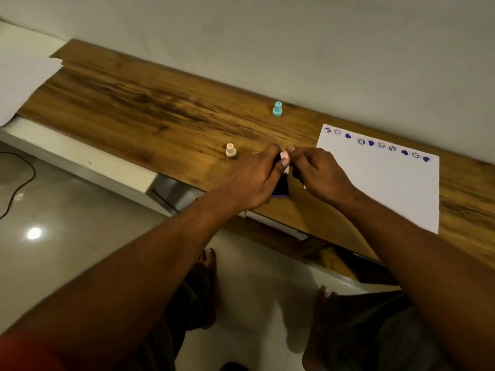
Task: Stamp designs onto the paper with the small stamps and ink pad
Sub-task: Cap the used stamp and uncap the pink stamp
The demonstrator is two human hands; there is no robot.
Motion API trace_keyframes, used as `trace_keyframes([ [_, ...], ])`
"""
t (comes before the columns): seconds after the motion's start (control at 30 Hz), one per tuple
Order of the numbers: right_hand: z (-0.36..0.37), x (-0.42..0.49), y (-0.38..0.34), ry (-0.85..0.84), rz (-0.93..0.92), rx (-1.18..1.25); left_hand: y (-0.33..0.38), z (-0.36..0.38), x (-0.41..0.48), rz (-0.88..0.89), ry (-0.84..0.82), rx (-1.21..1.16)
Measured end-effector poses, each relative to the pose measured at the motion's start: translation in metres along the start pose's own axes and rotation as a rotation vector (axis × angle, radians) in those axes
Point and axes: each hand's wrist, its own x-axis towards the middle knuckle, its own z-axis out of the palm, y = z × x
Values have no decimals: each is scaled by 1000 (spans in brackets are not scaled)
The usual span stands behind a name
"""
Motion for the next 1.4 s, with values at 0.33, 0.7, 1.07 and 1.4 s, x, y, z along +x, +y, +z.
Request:
trace_keyframes([
  [0.33,11,24,10,86,-97,-61,-23,0,11,-183,-95,-531],
  [0.7,43,21,30,-19,-210,-785,-81,-14,-48,125,-196,468],
  [1.07,47,24,27,-20,-212,-703,-105,-14,-52,-78,19,574],
  [1.4,45,27,36,-29,-189,-709,-112,1,-55,-210,82,480],
])
